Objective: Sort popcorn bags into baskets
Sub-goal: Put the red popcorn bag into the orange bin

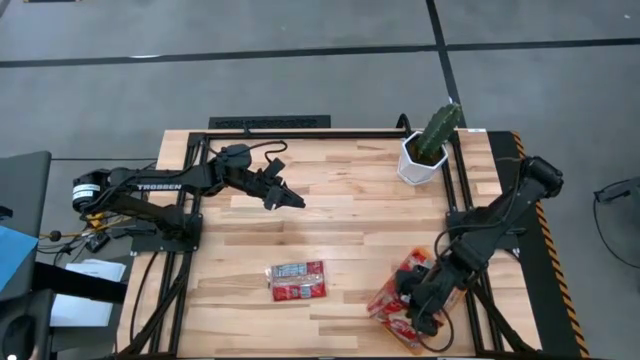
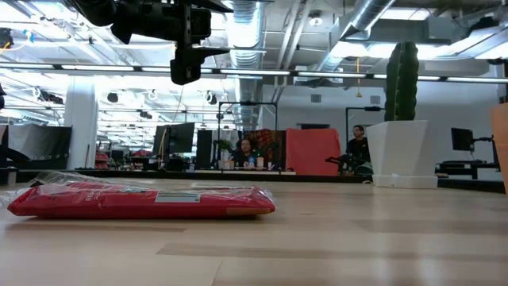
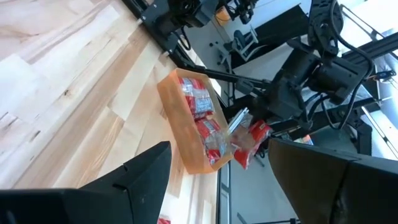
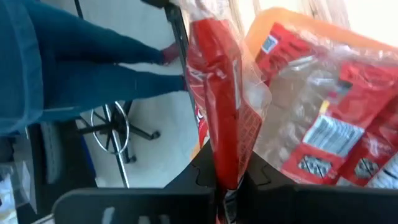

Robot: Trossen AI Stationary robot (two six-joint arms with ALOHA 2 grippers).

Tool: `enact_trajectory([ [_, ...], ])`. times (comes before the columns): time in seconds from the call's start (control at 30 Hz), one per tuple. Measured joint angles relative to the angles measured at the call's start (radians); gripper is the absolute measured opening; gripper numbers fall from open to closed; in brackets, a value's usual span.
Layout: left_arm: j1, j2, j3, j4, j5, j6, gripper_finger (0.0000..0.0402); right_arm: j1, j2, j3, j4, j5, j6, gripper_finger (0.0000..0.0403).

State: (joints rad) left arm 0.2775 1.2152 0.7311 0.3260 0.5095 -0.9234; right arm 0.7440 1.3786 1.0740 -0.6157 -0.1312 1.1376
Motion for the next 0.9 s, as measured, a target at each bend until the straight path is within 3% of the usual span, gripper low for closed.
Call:
enact_trajectory([
  [0.3, 0.0, 0.0, 0.0, 0.0, 0.0, -0.003, 0.0256, 0.014, -0.007, -0.044, 0.043, 0.0, 0.026, 0.0046],
  [0.53, 0.0, 0.0, 0.0, 0.001, -0.002, -0.014, 0.0256, 0.037, -0.022, -0.148, 0.221, -0.005, 0.107, 0.0051],
  [0.9, 0.0, 0.0, 0.0, 0.0, -0.027, -0.022, 0.0256, 0.017, -0.023, -0.165, 0.172, -0.003, 0.114, 0.0052],
])
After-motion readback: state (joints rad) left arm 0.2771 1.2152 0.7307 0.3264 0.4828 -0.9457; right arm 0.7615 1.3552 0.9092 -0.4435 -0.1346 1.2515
